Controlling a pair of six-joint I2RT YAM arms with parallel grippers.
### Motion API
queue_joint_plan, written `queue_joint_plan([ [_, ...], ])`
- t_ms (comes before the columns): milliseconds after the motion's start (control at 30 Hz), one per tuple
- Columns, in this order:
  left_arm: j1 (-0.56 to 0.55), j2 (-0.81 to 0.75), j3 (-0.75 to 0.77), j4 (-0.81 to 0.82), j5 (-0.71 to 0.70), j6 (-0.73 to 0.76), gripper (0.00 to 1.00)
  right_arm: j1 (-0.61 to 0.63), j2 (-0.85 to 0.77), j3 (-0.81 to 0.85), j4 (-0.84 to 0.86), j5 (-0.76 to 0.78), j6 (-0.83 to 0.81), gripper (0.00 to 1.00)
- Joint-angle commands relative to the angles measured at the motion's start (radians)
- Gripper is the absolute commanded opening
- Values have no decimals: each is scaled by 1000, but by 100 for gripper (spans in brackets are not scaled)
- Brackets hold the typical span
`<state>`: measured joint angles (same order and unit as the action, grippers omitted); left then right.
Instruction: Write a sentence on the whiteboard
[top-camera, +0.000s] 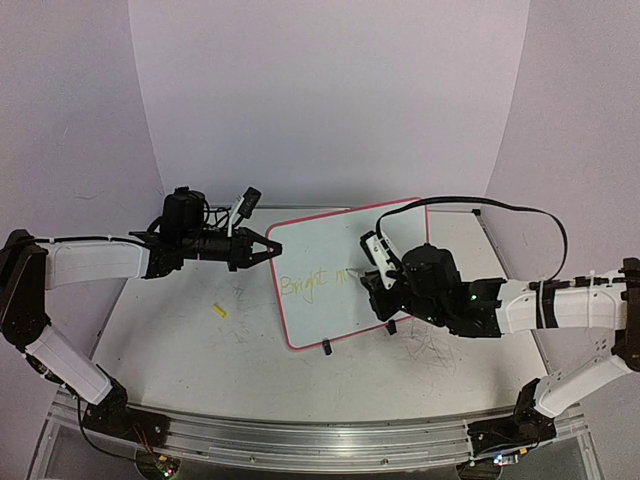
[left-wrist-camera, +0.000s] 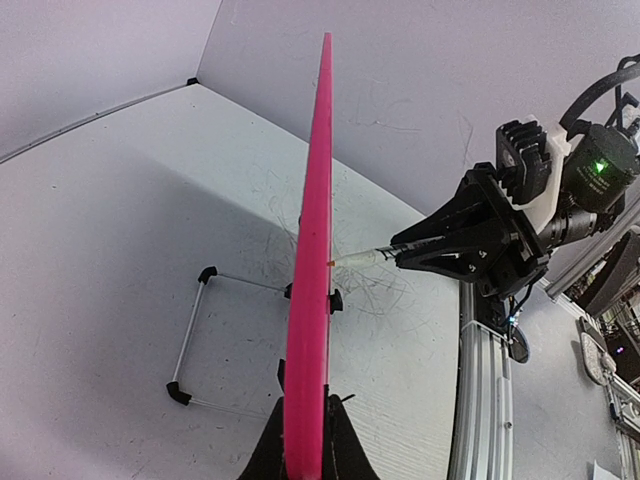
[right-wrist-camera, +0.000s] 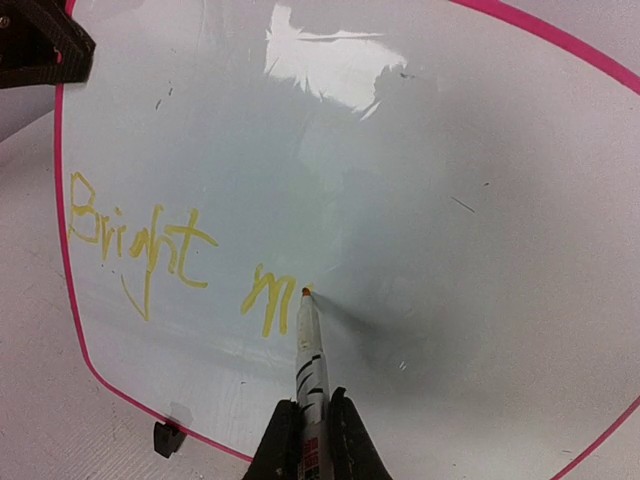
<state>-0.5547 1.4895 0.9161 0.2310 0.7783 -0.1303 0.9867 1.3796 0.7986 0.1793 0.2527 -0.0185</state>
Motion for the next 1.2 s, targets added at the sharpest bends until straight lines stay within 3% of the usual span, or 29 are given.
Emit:
queue_joint_plan([
  [0,-7,12,9,-76,-75,126,0,1,15,29,-3,14,11,0],
  [1167,-9,12,8,-78,-76,127,0,0,10,-15,-64,11,72,0],
])
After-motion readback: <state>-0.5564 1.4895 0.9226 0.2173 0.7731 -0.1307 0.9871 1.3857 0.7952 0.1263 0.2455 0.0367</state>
